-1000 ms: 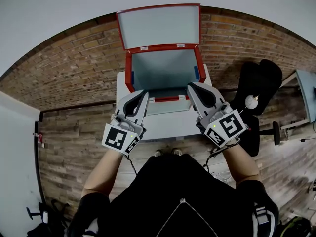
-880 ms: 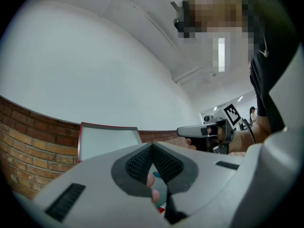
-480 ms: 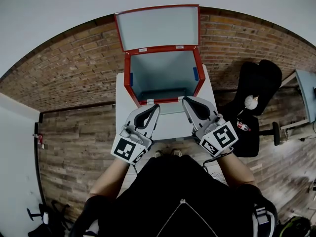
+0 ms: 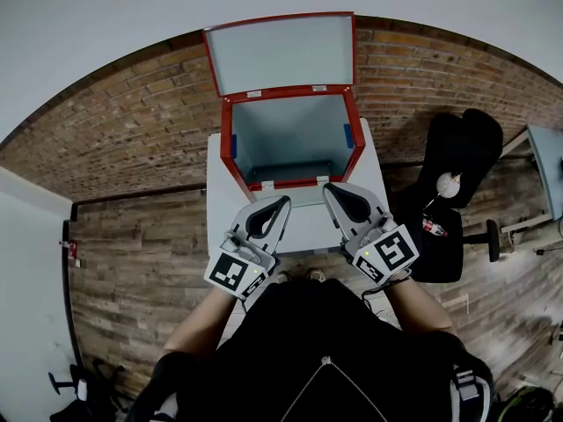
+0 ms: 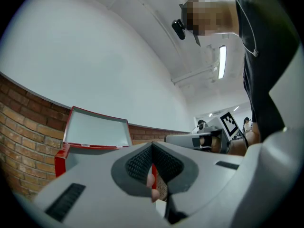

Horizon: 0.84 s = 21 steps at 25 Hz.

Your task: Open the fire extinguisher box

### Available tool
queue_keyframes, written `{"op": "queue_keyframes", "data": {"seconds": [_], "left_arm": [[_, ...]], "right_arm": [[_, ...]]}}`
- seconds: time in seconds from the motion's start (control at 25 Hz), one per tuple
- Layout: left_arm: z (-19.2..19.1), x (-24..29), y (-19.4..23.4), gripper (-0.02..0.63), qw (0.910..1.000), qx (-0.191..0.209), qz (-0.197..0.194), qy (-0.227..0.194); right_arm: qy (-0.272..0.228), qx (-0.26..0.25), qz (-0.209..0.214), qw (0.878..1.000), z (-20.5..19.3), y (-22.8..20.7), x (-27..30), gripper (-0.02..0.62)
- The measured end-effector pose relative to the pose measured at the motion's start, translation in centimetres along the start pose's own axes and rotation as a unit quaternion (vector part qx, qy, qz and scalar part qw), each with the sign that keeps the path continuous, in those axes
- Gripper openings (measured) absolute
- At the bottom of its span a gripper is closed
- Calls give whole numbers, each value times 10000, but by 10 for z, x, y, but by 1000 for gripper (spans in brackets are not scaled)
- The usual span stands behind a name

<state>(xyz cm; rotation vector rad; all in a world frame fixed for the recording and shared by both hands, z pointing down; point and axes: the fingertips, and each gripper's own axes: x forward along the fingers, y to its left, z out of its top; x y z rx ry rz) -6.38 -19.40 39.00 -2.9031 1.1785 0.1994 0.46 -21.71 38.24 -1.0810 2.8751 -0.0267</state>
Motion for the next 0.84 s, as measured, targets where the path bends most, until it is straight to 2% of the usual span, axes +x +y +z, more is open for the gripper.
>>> {"op": "queue_keyframes", "data": {"seconds": [0.84], "left_arm": [[-5, 11, 6, 46, 9999, -3, -8, 132]], "right_arm": [[84, -82, -11, 9999, -4, -11, 7, 20]]}}
